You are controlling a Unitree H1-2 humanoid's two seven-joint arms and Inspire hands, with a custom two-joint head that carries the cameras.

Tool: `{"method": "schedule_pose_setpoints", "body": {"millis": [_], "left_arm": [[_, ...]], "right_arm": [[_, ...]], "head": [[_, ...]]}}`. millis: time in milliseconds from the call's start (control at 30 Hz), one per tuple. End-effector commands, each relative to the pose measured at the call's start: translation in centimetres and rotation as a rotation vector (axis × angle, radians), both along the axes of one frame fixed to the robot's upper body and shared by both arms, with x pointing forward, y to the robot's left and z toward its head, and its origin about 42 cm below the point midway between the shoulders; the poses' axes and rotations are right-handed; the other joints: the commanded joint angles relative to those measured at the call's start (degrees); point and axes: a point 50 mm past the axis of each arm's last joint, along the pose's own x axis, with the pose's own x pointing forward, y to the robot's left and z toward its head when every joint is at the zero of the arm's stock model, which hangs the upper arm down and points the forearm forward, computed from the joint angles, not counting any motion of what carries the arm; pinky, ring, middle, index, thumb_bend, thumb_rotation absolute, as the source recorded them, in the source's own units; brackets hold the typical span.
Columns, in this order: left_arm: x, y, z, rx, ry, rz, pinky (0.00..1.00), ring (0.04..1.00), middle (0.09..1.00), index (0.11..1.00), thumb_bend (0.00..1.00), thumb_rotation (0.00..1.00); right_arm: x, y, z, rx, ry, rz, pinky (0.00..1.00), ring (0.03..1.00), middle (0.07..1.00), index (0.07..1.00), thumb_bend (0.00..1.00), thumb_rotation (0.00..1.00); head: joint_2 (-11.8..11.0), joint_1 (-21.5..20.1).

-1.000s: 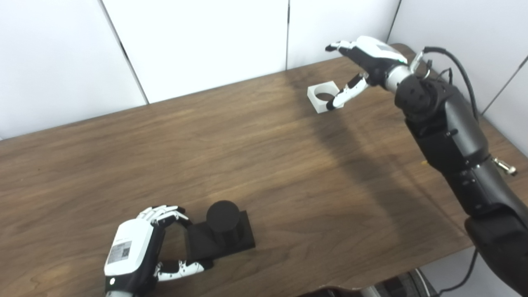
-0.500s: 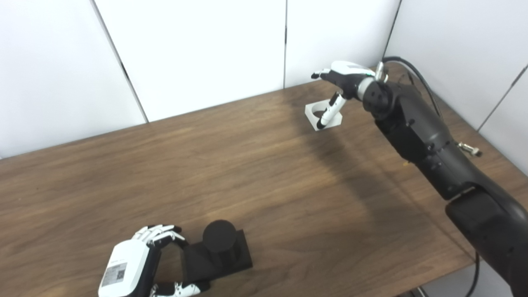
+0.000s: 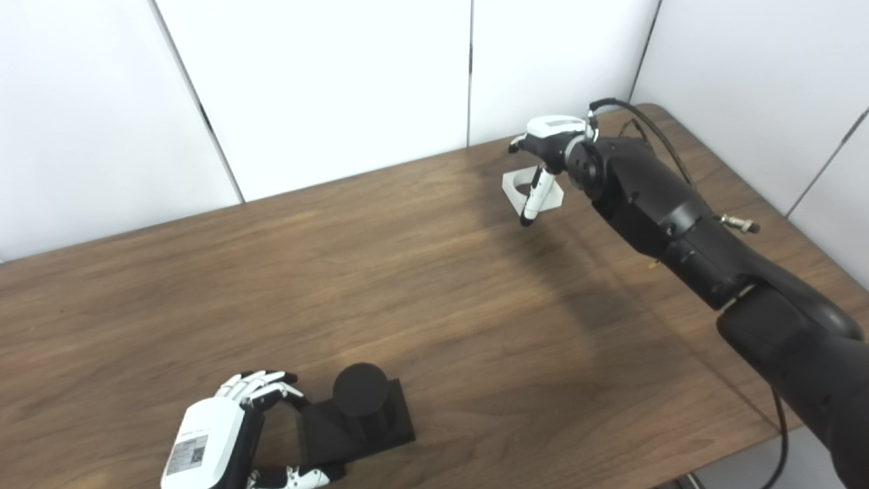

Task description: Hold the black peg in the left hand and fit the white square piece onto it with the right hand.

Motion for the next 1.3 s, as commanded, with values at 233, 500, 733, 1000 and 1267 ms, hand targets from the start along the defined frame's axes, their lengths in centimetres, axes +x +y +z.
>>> {"method": "schedule_pose_setpoints", "body": {"millis": [233,500,733,1000,1267], "left_arm": [[-1.0,1.1,-0.8,0.078,0.058,0.018,0.88,0.822,0.775,0.485,0.52,0.05],[-1.1,1.0,-0.5,0.072,0.056,0.018,0.87,0.817,0.77,0.485,0.52,0.05],[-1.1,1.0,-0.2,0.069,0.053,0.019,0.87,0.813,0.768,0.485,0.52,0.05],[-1.1,0.8,0.0,0.072,0.057,0.019,0.86,0.812,0.77,0.485,0.52,0.05],[-1.1,0.9,0.0,0.062,0.058,0.022,0.86,0.815,0.766,0.485,0.52,0.05]], "right_arm": [[1.0,-0.5,4.4,-0.096,-0.056,0.01,0.98,1.0,0.964,0.876,0.98,0.27],[0.9,-0.6,3.8,-0.142,-0.075,0.052,0.96,0.966,0.925,0.839,0.94,0.22],[0.9,-0.8,3.6,-0.156,-0.079,0.049,0.96,0.959,0.914,0.803,0.91,0.19],[0.5,-1.2,2.8,-0.166,-0.086,0.077,0.9,0.936,0.89,0.747,0.88,0.2],[0.1,-1.3,1.8,-0.176,-0.068,0.097,0.9,0.929,0.887,0.74,0.87,0.21]], "head": [[0.42,0.21],[0.7,0.61],[1.12,0.3],[1.33,0.58],[1.33,0.58]]}}
